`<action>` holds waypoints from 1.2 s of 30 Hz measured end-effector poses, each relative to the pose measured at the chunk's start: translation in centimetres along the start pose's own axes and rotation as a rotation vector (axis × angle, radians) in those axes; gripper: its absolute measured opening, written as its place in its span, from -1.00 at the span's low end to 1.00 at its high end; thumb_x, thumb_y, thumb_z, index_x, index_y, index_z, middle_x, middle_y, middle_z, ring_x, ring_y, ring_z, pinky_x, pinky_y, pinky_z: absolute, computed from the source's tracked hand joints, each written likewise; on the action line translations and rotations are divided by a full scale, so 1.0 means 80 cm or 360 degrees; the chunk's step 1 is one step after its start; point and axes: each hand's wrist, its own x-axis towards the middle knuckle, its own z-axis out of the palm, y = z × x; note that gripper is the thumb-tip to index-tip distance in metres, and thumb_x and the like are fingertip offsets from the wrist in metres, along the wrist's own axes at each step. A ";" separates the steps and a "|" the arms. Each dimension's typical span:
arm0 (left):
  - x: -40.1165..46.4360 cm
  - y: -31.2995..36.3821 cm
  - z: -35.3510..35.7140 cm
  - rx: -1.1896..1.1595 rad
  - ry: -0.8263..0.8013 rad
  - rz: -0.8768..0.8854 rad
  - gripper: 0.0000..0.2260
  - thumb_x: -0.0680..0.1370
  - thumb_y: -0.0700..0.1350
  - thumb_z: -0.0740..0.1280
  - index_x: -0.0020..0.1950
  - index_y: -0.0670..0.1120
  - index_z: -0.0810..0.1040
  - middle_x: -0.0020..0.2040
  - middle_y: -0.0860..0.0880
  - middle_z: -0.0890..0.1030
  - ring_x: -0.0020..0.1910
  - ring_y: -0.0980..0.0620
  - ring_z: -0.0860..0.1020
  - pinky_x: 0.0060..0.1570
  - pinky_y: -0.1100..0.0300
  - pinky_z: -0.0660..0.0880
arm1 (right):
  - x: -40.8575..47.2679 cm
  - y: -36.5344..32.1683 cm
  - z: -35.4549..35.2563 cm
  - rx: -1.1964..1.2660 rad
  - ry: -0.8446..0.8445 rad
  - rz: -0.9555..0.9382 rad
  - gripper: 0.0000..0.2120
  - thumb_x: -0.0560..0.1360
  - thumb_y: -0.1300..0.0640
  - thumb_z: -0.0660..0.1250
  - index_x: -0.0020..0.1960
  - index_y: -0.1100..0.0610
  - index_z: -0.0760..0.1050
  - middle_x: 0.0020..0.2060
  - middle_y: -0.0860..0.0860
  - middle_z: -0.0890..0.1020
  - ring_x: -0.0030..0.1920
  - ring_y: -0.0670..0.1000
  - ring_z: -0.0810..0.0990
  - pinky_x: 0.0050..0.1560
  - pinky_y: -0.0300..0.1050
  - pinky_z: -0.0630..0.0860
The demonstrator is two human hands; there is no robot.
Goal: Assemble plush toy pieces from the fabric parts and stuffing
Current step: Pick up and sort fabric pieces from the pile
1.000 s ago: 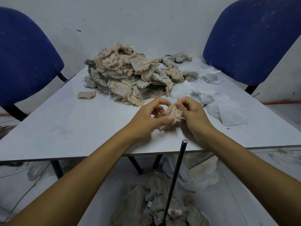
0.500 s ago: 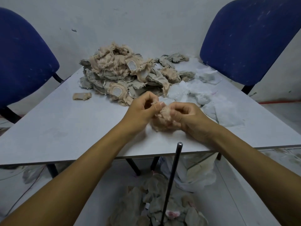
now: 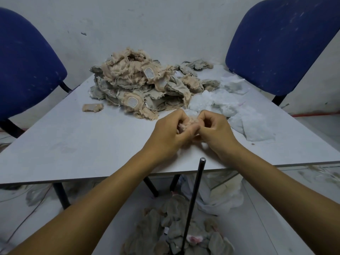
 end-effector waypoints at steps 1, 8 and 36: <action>0.000 0.001 -0.002 0.0052 0.0015 0.0047 -0.77 0.55 -0.08 0.42 -0.21 -0.10 0.43 -0.34 0.08 0.47 -0.38 0.20 0.42 -0.38 0.37 0.33 | -0.001 0.000 0.000 -0.0014 0.0008 -0.0044 -0.78 0.47 0.41 0.34 -0.28 0.23 0.37 -0.36 0.23 0.49 -0.29 0.11 0.54 -0.19 0.19 0.58; 0.004 -0.011 -0.018 0.0447 0.0305 0.0211 -0.80 0.47 -0.32 0.36 -0.14 -0.05 0.42 -0.18 0.01 0.49 -0.23 0.16 0.44 -0.24 0.30 0.36 | -0.005 -0.002 0.004 -0.0197 -0.0075 -0.0314 -0.76 0.53 0.27 0.35 -0.25 0.08 0.37 -0.37 -0.10 0.45 -0.30 -0.10 0.44 -0.24 -0.22 0.40; 0.001 -0.024 -0.020 -0.0163 -0.0164 -0.0349 -0.90 0.52 -0.19 0.45 0.00 -0.05 0.59 -0.04 -0.11 0.66 -0.05 -0.17 0.63 0.10 -0.13 0.55 | 0.002 0.001 -0.003 -0.0263 -0.0199 0.0001 -0.66 0.52 0.18 0.44 0.27 0.12 0.49 0.05 0.24 0.57 -0.01 0.32 0.63 0.11 0.24 0.57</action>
